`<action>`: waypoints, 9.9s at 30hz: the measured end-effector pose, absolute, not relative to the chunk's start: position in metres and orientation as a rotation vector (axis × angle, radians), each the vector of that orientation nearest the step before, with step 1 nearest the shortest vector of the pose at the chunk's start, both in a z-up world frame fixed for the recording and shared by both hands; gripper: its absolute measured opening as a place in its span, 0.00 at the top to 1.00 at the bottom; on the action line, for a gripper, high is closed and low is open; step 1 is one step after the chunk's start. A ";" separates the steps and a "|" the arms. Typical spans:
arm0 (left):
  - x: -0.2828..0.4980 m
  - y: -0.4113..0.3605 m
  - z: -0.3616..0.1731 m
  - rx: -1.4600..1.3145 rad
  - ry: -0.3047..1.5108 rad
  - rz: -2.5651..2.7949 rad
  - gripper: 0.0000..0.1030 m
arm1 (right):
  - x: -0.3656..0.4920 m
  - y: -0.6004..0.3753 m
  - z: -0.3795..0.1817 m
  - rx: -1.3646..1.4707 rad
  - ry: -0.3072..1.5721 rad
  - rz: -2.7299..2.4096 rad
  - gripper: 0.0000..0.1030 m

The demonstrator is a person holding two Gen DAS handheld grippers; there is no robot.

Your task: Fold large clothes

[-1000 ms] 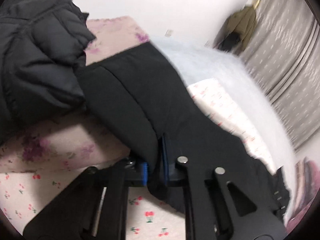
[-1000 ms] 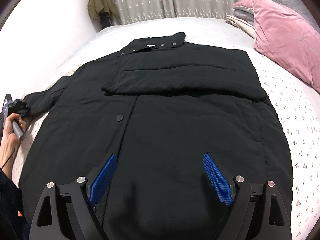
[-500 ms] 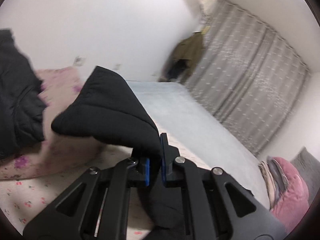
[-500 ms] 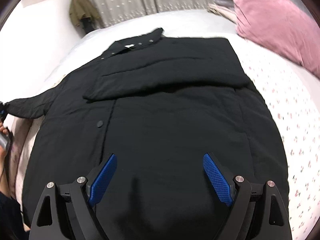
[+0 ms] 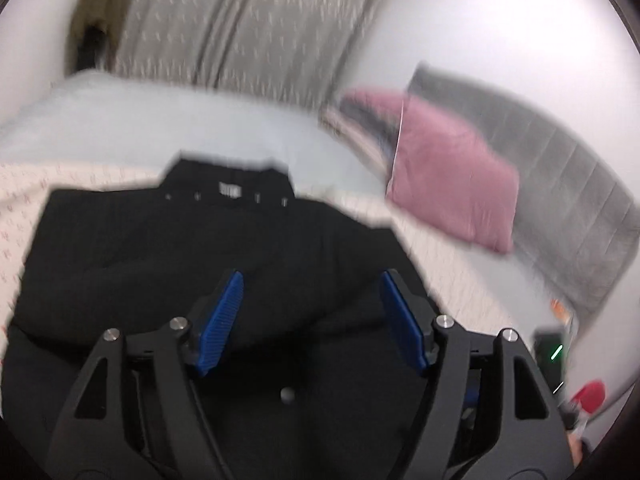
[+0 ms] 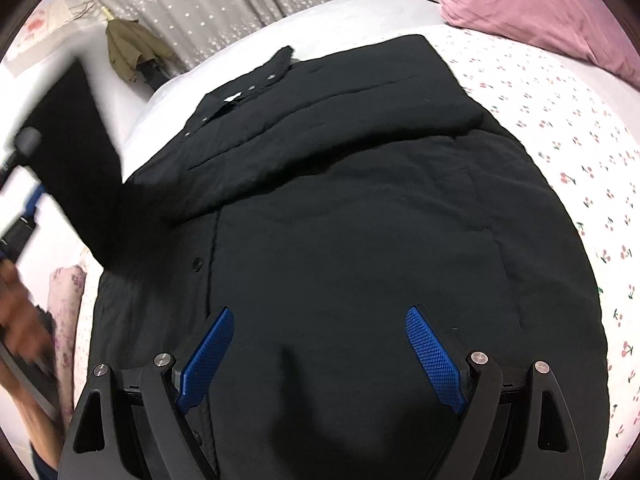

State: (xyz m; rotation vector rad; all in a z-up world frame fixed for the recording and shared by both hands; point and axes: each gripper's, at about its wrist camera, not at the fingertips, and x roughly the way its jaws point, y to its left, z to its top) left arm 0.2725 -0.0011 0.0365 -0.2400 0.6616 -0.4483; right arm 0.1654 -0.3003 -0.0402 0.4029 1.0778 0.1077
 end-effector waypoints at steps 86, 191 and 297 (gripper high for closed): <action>-0.033 0.196 -0.084 -0.517 1.081 0.086 0.69 | -0.069 -0.426 -0.076 0.604 1.043 -0.042 0.64; 0.134 0.169 -0.001 -0.658 0.801 0.158 0.95 | 0.148 -0.431 0.025 0.394 0.695 -0.074 0.98; 0.127 0.123 -0.024 -0.434 0.917 0.205 0.51 | 0.148 -0.373 -0.021 0.329 1.043 0.000 0.22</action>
